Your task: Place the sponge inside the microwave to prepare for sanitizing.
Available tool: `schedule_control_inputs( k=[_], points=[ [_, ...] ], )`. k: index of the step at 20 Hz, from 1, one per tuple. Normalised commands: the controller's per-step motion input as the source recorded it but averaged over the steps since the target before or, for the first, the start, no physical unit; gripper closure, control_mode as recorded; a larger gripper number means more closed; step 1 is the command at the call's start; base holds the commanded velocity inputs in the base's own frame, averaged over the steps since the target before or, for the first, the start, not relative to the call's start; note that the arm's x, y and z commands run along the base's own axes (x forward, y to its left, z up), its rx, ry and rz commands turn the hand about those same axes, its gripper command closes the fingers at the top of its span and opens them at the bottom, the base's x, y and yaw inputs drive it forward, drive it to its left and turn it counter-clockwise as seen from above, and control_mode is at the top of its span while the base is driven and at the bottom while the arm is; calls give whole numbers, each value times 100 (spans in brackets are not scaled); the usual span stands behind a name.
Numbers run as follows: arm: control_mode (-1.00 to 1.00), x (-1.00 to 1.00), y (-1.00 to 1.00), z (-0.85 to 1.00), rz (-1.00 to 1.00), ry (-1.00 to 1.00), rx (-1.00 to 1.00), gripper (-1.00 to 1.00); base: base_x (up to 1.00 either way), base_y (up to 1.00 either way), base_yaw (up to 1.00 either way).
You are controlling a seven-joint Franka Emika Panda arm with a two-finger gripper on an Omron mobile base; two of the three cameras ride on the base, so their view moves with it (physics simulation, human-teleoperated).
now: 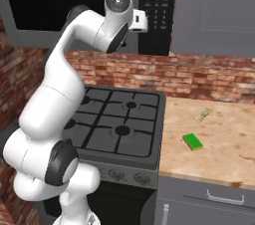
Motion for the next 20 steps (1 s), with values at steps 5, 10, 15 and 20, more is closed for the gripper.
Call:
schedule_control_inputs(
  k=[5, 10, 15, 20],
  points=[
    [-100, 2, 25, 0, 9, 1, 8, 100, 0, 0, 0],
    [-100, 0, 40, 0, 4, 4, 4, 100, 0, 0, 0],
    [-100, 0, 47, 0, 1, 10, 0, 100, 0, 0, 0],
    [-100, 0, 50, 0, 0, 7, 0, 100, 0, 0, 0]
  ],
)
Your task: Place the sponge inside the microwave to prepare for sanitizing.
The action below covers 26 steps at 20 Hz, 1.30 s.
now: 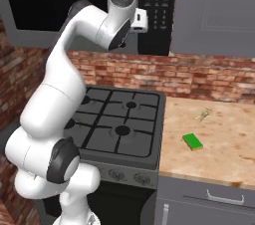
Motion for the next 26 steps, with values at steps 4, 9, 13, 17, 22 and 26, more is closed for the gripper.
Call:
schedule_control_inputs(
  k=[4, 9, 13, 17, 22, 26],
  points=[
    [-100, -4, 53, 0, 0, 1, 0, 100, 0, 0, 0],
    [-100, -3, 59, -3, -2, 0, 0, 100, 0, 0, 0],
    [-100, 0, 62, 0, -4, 0, 0, 100, 0, 0, 0],
    [-100, 0, 62, 0, -5, 0, 0, 100, 0, 0, 0],
    [-100, -19, 56, 0, -3, 0, 0, 100, 0, 0, 0],
    [-100, -32, 51, 0, -2, 0, 0, 100, 0, 0, 0]
  ],
)
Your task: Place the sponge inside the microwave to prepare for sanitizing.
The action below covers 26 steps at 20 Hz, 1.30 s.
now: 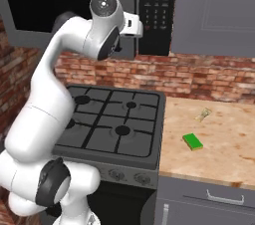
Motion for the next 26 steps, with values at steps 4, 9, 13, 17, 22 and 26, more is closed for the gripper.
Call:
schedule_control_inputs(
  k=[4, 9, 13, 17, 22, 26],
  points=[
    [-100, -38, 47, 0, -4, 0, 0, 100, 0, 0, 0],
    [-100, -40, 44, 1, -8, 6, 0, 100, 0, 0, 0],
    [-100, -45, 45, 0, -13, 1, 0, 100, 0, 0, 0],
    [-100, -45, 42, 0, -12, 0, 0, 100, 0, 0, 0],
    [-100, -48, 43, 0, -12, 0, 0, 100, 0, 0, 0],
    [-100, -48, 44, 0, -11, 0, 0, 100, 0, 0, 0]
  ],
)
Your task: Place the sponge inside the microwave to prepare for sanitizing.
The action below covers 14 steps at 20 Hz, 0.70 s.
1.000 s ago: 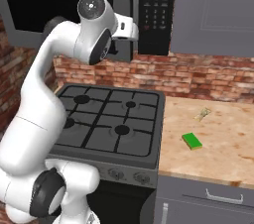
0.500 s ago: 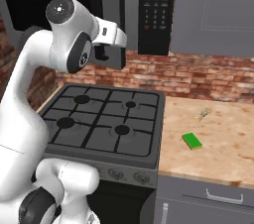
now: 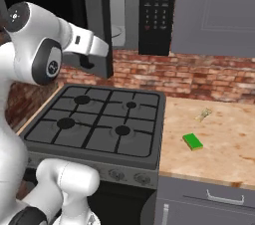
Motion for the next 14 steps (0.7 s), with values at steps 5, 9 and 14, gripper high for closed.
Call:
schedule_control_inputs(
  k=[5, 9, 14],
  points=[
    [-100, -45, 45, 0, -10, 0, -1, 100, 0, 0, 0],
    [-100, -46, 47, 0, -10, 0, -1, 100, 0, 0, 0],
    [-100, -43, 49, 0, -9, 0, 0, 100, 0, 0, 0]
  ],
)
